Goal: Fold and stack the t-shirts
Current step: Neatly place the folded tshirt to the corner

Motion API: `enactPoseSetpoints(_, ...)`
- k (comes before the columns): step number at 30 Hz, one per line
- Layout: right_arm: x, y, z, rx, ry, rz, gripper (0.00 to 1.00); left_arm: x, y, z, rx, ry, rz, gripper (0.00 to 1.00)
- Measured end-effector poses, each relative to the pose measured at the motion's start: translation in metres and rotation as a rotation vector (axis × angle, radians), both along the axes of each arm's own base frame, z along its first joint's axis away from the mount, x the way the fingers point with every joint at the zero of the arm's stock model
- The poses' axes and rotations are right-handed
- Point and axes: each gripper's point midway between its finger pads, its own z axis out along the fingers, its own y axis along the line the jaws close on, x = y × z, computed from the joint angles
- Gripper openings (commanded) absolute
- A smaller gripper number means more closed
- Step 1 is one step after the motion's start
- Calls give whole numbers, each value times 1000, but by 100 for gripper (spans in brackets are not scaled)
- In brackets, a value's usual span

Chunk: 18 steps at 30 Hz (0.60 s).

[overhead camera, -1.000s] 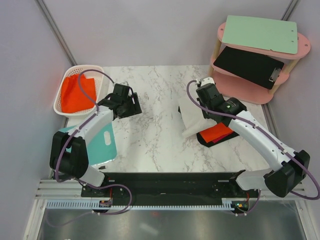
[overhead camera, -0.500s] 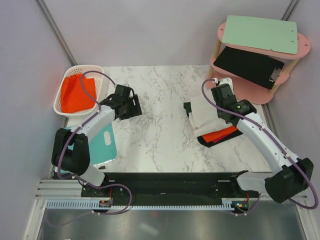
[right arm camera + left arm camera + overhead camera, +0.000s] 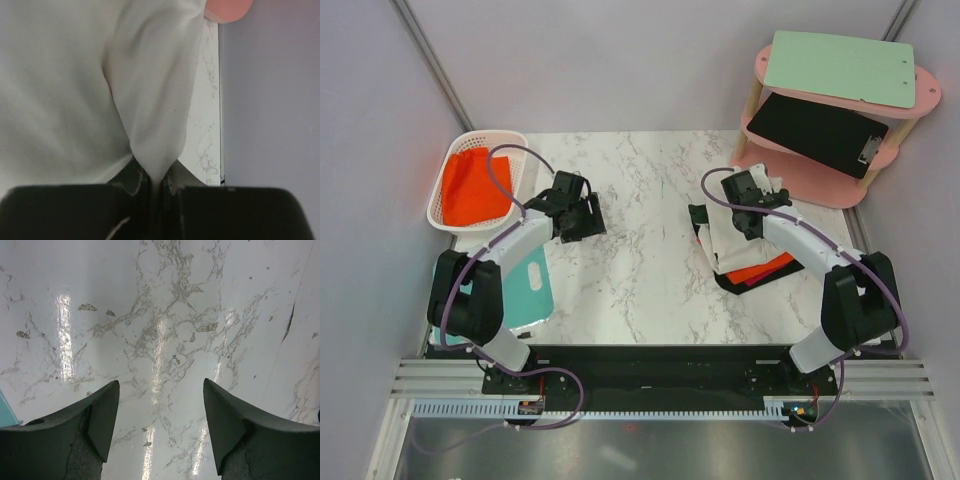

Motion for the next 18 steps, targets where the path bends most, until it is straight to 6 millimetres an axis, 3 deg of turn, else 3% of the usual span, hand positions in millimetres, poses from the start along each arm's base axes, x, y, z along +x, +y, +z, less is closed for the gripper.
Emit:
enactPoseSetpoints(3,4,-7,-5,-59,-3,-36,1,-1,-1,-3,-1,9,-3,74)
enactPoseSetpoints(4,5,-10,-7,-80,-6,-53,14,-2,-1,-4,-4,14,-6,74)
enactPoseSetpoints(5,6,-13,-9,-102,-4,-69,42,-2,-2,-4,-8,16,-9,74)
enactPoseSetpoints(6,6,-15,-11,-119,-4,-88,97,-2,-3,-4,-11,17,-11,74)
enactPoseSetpoints(8,7,-18,-14,-140,-14,-123,98,-3,-3,-4,-14,17,-13,74)
enactPoseSetpoints(13,3,-32,4,-179,-73,-196,98,-4,-6,-4,-28,22,-24,74)
enactPoseSetpoints(18,-1,-28,62,-25,-282,-200,98,-4,-8,-5,-37,22,-29,74)
